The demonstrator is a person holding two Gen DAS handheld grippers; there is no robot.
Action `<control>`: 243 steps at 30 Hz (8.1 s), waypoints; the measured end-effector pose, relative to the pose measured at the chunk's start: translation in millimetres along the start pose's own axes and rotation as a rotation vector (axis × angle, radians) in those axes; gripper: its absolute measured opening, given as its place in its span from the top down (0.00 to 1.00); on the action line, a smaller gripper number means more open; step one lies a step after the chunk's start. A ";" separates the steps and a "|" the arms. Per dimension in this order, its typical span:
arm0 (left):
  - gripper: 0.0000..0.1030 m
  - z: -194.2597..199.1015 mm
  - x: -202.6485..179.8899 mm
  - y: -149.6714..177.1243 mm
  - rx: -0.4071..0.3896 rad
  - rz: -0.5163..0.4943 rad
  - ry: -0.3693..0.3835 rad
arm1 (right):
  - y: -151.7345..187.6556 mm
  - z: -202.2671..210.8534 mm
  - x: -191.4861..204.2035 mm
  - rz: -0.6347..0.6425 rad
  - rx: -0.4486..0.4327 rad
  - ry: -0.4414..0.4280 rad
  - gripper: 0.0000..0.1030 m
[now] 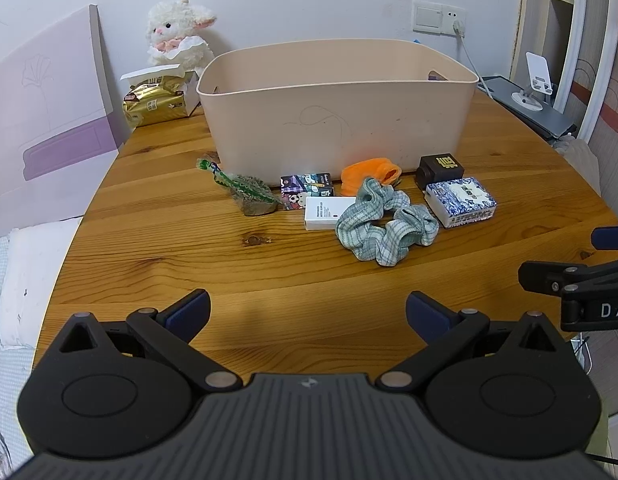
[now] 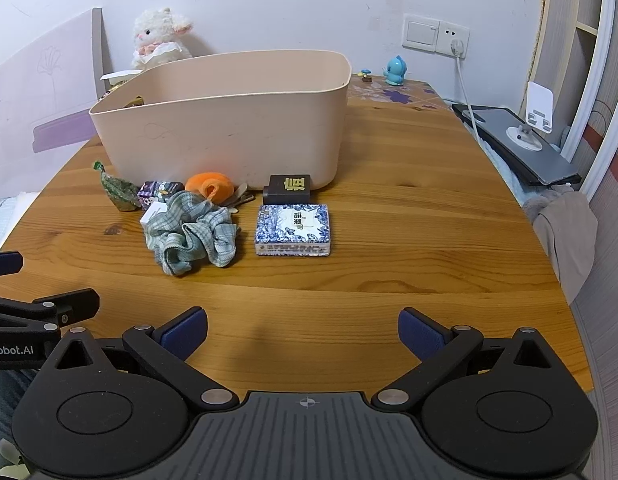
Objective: Organize objects
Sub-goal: 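Move both tools toward the scrunchie and the blue-and-white box, then grasp the green-checked scrunchie with the left tool while the right tool grasps the blue-and-white box, then lift both items over the basket and open both tools to drop them, then grasp the green plant sprig with the left tool while the right tool grasps the black box, then carry both items over the basket and release them inside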
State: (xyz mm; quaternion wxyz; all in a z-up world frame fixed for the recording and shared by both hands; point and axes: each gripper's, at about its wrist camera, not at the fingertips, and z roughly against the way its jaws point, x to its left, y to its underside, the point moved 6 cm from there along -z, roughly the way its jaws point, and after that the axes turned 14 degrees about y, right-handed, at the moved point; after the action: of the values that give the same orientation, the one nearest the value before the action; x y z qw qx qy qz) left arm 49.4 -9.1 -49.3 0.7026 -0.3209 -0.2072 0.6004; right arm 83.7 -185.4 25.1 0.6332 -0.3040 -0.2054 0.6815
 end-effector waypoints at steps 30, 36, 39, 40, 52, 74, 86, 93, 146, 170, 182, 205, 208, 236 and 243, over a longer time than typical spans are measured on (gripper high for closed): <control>0.00 -28.4 -4.1 -11.5 -0.010 0.034 0.040 | -12.9 -26.5 -3.1 0.021 -0.007 -0.039 0.00; 0.00 -41.7 -0.3 -17.0 -0.006 0.054 0.037 | -19.7 -40.6 -2.5 0.039 -0.011 -0.047 0.00; 0.00 -48.7 2.0 -21.0 -0.005 0.061 0.044 | -21.8 -50.3 -1.0 0.048 -0.004 -0.048 0.00; 0.00 -50.7 2.4 -22.6 -0.006 0.063 0.047 | -22.4 -53.3 -0.3 0.051 -0.001 -0.049 0.00; 0.00 -84.6 7.7 -42.2 -0.004 0.090 0.063 | -32.8 -89.9 13.2 0.086 0.024 -0.059 0.00; 0.73 -107.1 18.5 -38.5 0.026 0.102 0.145 | -42.5 -101.6 27.2 0.090 -0.029 -0.061 0.41; 0.91 -73.2 15.5 -31.3 0.000 0.085 0.171 | -41.5 -60.6 13.6 0.072 -0.088 -0.040 0.41; 0.91 -30.5 18.4 -44.2 -0.093 0.062 0.162 | -61.2 -23.9 3.5 0.059 -0.185 -0.014 0.41; 0.09 -75.1 73.4 -169.5 -0.188 0.037 -0.081 | -172.0 -47.9 40.8 0.156 -0.320 0.072 0.00; 0.03 -37.1 91.4 -92.0 -0.121 0.083 -0.118 | -79.0 -66.0 22.6 0.138 -0.113 0.088 0.00; 0.03 -84.1 117.1 -71.4 -0.063 0.211 -0.053 | -64.3 -114.5 27.5 0.131 -0.028 0.086 0.00; 0.64 -112.7 117.8 -63.3 -0.018 0.185 -0.002 | -75.9 -139.1 43.0 0.062 -0.048 0.000 0.55; 0.65 -111.5 115.0 -62.0 -0.017 0.173 -0.008 | -73.9 -136.8 41.7 0.059 -0.043 -0.005 0.59; 0.67 -8.4 68.8 -88.8 -0.200 0.044 -0.028 | -100.8 2.4 -0.3 0.039 -0.321 -0.019 0.60; 0.67 8.1 61.3 -115.3 -0.261 0.002 -0.045 | -129.3 19.2 0.5 0.050 -0.406 -0.010 0.60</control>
State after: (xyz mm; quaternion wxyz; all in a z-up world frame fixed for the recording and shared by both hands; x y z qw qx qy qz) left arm 137.7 44.0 31.3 0.6495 -0.3963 -0.2990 0.5759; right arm 166.2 -168.3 125.0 0.5408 -0.4270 -0.3344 0.6429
